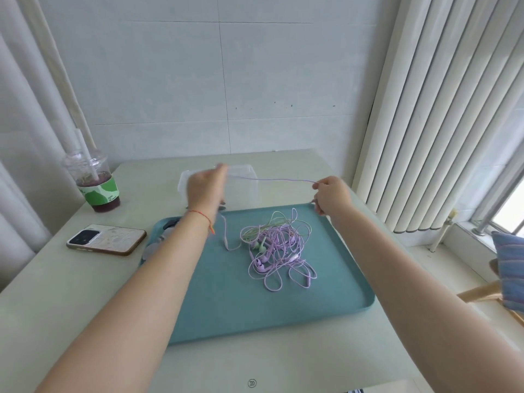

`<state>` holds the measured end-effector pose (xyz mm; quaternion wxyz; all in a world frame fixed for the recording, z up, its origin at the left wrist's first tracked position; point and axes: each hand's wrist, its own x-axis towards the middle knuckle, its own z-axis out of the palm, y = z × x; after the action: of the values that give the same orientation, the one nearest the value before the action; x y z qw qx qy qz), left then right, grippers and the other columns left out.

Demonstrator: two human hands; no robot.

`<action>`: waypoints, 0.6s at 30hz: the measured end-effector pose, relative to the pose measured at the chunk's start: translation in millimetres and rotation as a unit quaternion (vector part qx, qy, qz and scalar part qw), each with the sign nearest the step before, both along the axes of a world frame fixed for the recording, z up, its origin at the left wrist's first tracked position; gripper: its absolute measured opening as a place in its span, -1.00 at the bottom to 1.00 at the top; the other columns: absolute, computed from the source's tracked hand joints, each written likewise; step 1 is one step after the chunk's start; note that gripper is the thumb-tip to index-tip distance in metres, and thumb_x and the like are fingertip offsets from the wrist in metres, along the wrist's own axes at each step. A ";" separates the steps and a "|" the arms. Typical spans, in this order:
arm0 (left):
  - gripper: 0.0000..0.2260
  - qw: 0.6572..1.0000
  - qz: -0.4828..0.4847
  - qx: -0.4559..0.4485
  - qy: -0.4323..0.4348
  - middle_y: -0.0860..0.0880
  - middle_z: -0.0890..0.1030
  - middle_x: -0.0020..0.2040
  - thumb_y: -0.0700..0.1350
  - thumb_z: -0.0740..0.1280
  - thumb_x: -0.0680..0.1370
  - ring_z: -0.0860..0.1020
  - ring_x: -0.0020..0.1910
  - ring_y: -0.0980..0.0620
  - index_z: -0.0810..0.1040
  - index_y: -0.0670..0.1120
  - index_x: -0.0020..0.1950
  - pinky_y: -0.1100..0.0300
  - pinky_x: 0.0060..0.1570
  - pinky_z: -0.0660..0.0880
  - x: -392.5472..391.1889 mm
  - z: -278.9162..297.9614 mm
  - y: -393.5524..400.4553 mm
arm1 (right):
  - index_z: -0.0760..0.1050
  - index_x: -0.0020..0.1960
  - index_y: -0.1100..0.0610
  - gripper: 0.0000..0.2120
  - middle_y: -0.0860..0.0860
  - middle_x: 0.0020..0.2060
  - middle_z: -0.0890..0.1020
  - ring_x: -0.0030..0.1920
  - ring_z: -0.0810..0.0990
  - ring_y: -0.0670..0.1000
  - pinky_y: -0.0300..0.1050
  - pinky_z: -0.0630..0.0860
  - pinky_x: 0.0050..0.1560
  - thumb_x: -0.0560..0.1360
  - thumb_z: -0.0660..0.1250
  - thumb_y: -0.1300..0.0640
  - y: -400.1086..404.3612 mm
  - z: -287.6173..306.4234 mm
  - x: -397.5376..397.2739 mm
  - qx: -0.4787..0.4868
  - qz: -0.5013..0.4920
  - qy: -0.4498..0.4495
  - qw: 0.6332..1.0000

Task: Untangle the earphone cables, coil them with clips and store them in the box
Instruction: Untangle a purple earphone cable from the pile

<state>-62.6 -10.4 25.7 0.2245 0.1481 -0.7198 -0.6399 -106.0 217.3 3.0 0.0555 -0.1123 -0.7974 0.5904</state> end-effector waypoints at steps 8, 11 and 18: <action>-0.76 0.995 -0.095 -0.021 -0.023 0.09 0.24 -0.62 -0.22 0.19 0.48 0.15 -0.60 0.06 0.37 -0.09 -0.40 0.31 -0.51 0.09 0.6 2.8 -11.7 | 0.44 -0.27 0.19 -0.74 0.09 -0.48 0.49 -0.56 0.39 0.00 -0.31 0.30 -0.57 0.59 0.18 0.27 5.9 -8.0 7.4 0.283 0.162 -0.199 0.924; -0.77 0.981 -0.130 -0.138 -0.031 0.11 0.31 -0.63 -0.15 0.26 0.53 0.25 -0.55 0.08 0.48 -0.03 -0.34 0.23 -0.48 0.18 -1.5 -6.7 -2.2 | 0.46 -0.30 0.24 -0.74 0.06 -0.46 0.50 -0.48 0.44 0.01 -0.17 0.41 -0.41 0.51 0.37 0.15 4.1 -3.0 11.6 0.488 0.186 -0.165 0.837; -0.80 0.950 -0.212 -0.229 -0.015 0.14 0.32 -0.64 -0.06 0.27 0.60 0.23 -0.59 0.17 0.61 -0.06 -0.15 0.24 -0.47 0.20 2.4 -13.7 18.7 | 0.40 -0.32 0.14 -0.79 0.07 -0.33 0.50 -0.19 0.52 0.12 -0.15 0.46 -0.20 0.48 0.24 0.27 8.5 -1.6 14.9 0.530 0.180 -0.097 0.823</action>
<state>-60.2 8.4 12.0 0.1005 -0.0540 -0.8652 -0.4883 -91.0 225.8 1.4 -0.0783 0.0233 -0.9947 0.0628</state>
